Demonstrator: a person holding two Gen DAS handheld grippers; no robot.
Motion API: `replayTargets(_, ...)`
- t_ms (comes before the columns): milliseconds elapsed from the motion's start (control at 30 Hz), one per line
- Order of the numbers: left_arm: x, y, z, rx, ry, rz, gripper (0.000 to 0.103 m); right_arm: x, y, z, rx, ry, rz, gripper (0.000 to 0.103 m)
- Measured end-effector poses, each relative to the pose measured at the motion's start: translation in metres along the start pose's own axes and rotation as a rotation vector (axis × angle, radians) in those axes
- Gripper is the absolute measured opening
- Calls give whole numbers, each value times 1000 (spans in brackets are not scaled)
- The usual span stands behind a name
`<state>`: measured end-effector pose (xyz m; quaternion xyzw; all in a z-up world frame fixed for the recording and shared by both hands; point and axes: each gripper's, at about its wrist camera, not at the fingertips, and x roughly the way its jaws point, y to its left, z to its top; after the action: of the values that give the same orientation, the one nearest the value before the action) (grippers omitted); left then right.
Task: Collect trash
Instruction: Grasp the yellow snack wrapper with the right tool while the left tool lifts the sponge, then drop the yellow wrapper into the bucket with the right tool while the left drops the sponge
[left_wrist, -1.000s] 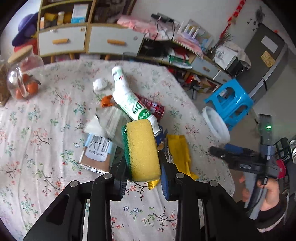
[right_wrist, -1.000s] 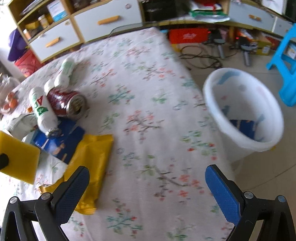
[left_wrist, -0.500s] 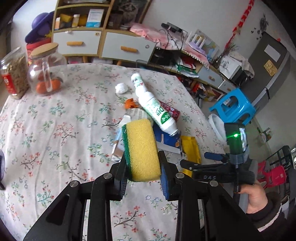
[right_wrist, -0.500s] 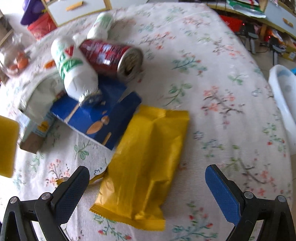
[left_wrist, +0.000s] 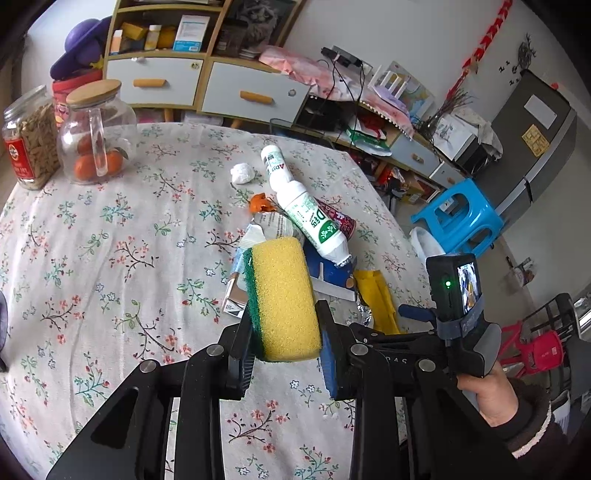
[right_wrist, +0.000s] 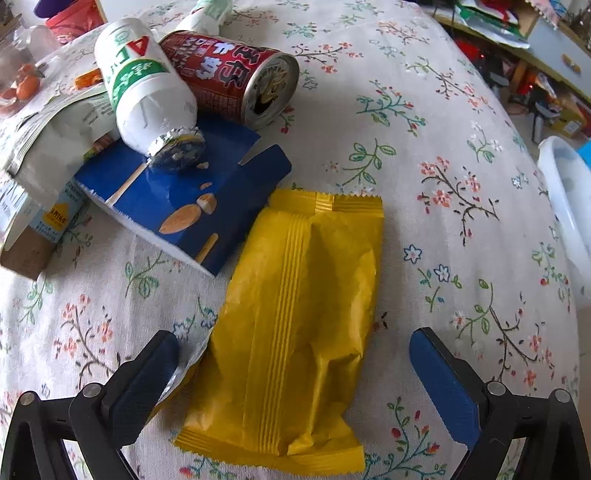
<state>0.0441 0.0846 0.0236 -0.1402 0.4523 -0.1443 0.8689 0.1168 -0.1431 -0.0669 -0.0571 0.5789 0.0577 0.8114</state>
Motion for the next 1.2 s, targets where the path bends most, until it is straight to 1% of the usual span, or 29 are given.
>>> replayTargets(33, 1, -1, 0, 1, 1, -1, 31, -2, 2, -2, -7, -5, 1, 98)
replayTargets(100, 2, -3, 0, 4, 3, -1, 31, -8, 2, -9, -18, -15, 6, 89)
replayTargets(133, 2, -3, 0, 5, 4, -1, 31, -11, 2, -12, -27, -21, 7, 87)
replayTargets(167, 3, -4, 0, 6, 5, 0, 31, -13, 3, -13, -35, -25, 5, 81)
replayTargets(200, 4, -4, 0, 8, 6, 0, 31, -15, 4, -15, -41, -29, 3, 73)
replayTargets(267, 6, -5, -1, 9, 7, 2, 31, -20, 3, -21, -51, -40, 0, 68)
replayTargets(300, 7, -6, -1, 10, 8, 5, 31, -21, 2, -22, -52, -43, -1, 64)
replayTargets(400, 9, -6, 0, 3, 3, 12, 31, -26, -4, -25, -48, -53, -4, 59)
replayTargets(567, 13, -7, 1, -21, 1, 2, 31, -38, -25, -25, -7, -86, 3, 58)
replayTargets(733, 19, -15, 3, -12, -5, 6, 31, -49, -47, -21, 43, -125, 19, 58)
replayTargets(1033, 36, -55, 14, 47, -10, -2, 31, -58, -94, -13, 152, -164, 31, 58)
replayTargets(1200, 55, -80, 25, 88, 8, -13, 31, -66, -127, -6, 220, -190, 34, 58)
